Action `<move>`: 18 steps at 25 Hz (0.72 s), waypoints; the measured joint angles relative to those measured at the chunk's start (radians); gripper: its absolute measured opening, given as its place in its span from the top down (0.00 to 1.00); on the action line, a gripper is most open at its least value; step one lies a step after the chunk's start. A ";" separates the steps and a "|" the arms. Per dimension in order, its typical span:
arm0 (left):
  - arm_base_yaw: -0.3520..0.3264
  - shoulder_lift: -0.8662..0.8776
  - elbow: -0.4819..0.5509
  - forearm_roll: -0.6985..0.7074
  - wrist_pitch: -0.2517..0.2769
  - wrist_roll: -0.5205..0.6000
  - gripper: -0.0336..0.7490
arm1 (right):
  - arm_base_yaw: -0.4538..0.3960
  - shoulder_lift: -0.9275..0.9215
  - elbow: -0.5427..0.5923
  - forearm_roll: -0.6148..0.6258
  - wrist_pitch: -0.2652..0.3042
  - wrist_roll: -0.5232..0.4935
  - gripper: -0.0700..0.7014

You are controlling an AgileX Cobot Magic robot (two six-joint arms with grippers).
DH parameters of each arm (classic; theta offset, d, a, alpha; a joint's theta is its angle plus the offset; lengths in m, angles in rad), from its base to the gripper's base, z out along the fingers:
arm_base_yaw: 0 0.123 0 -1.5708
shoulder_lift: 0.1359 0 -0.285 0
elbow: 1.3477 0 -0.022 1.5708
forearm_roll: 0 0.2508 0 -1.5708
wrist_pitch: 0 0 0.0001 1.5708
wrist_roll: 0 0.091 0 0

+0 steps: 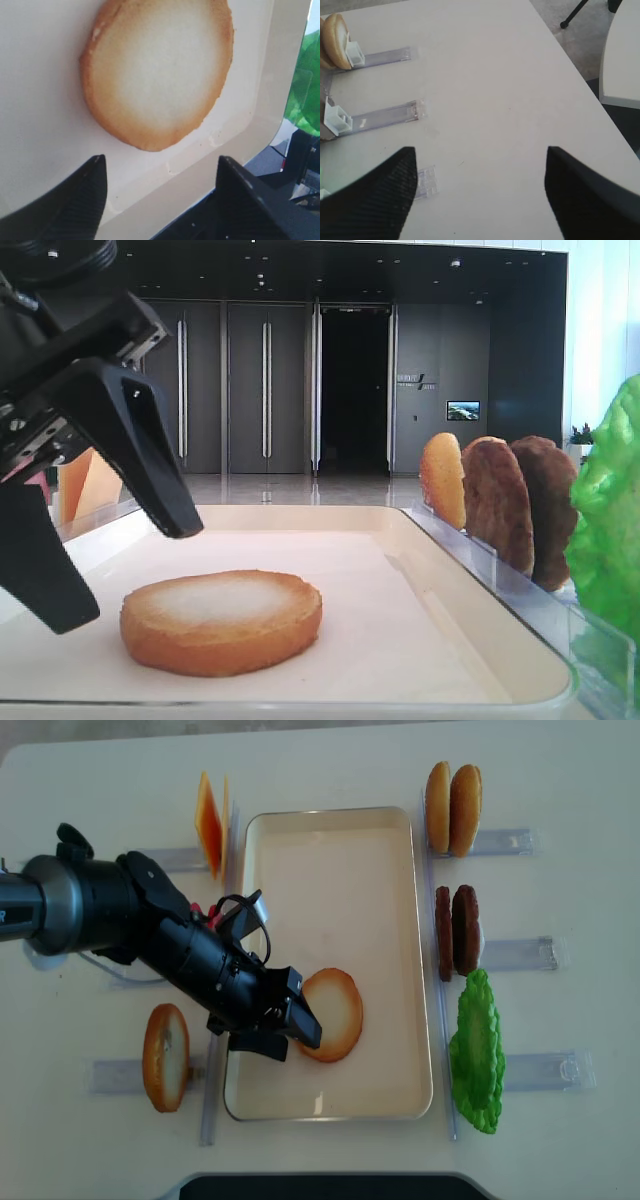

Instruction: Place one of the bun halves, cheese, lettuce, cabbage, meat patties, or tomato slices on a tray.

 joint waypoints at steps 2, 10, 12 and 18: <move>0.000 -0.003 -0.023 0.025 0.028 -0.001 0.30 | 0.000 0.000 0.000 0.000 0.000 0.000 0.22; 0.000 -0.044 -0.197 0.117 0.093 -0.071 0.30 | 0.000 0.000 0.000 0.000 0.000 0.000 0.22; 0.000 -0.045 -0.265 0.178 0.114 -0.120 0.30 | 0.000 0.000 0.000 0.000 0.000 0.000 0.22; 0.000 -0.045 -0.470 0.383 0.166 -0.272 0.30 | 0.000 0.000 0.000 0.000 0.000 0.000 0.22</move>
